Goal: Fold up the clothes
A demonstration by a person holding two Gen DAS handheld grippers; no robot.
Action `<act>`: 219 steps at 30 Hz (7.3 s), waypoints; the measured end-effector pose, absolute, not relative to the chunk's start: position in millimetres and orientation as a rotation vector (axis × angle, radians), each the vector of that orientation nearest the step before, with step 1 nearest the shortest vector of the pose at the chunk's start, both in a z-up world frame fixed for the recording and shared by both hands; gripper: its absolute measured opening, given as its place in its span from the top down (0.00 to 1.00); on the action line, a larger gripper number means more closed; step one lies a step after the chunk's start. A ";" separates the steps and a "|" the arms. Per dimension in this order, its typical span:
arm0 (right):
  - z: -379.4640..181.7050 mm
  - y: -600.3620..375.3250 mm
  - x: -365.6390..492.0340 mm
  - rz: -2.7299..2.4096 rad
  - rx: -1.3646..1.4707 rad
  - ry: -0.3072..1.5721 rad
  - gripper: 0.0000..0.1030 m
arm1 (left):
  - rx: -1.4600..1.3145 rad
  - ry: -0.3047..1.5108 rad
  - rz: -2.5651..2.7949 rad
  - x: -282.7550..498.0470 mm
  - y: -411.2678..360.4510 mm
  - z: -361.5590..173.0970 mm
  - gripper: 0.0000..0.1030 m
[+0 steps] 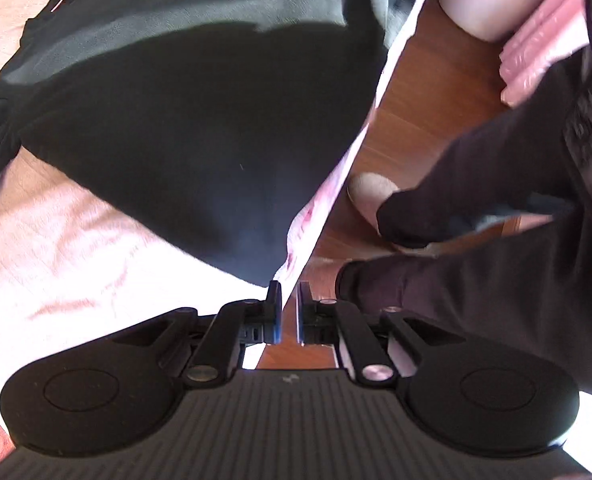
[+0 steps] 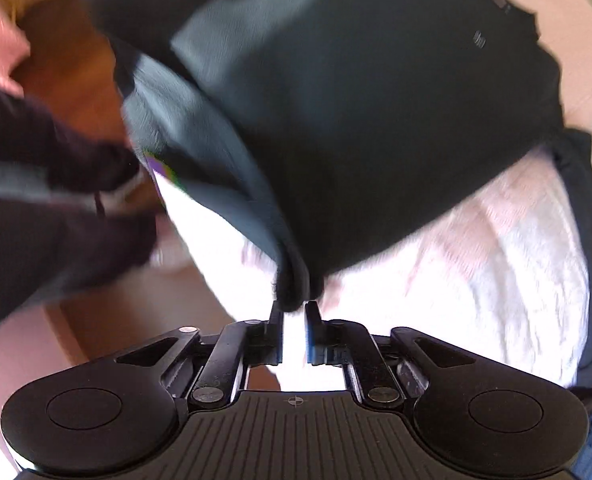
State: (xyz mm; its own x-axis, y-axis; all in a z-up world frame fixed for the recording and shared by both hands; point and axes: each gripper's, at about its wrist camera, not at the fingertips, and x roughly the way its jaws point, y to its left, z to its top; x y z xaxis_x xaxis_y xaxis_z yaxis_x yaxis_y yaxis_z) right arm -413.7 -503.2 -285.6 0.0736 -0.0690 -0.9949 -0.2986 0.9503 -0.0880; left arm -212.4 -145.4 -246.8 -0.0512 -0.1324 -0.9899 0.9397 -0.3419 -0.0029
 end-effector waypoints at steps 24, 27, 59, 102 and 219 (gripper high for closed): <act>-229.4 -473.5 -245.8 -0.075 0.130 1.187 0.47 | 1.178 0.757 -1.019 -17.4 -146.6 -195.9 0.63; -226.7 -459.7 -202.8 -0.101 0.180 1.165 0.46 | 1.252 0.680 -0.962 41.5 -143.7 -206.7 0.57; -232.9 -435.0 -76.7 -0.413 0.392 1.160 0.46 | 1.845 0.461 -0.843 182.0 -98.0 -273.8 0.72; -351.8 -831.6 -300.3 -0.712 0.447 0.935 0.46 | 1.799 0.612 -0.918 -135.4 -349.4 -204.9 0.65; -124.4 -189.8 -147.2 -0.703 0.381 0.927 0.05 | 0.886 0.622 -1.170 50.4 -37.7 -62.2 0.07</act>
State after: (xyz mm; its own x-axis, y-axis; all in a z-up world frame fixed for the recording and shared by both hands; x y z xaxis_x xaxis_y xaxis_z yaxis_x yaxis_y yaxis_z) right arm -147.2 -189.8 -124.4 0.4035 -0.3849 -0.8301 0.6959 0.7181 0.0053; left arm 50.4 -37.7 -62.2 0.2930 -0.5119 -0.8075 0.9557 0.1325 0.2627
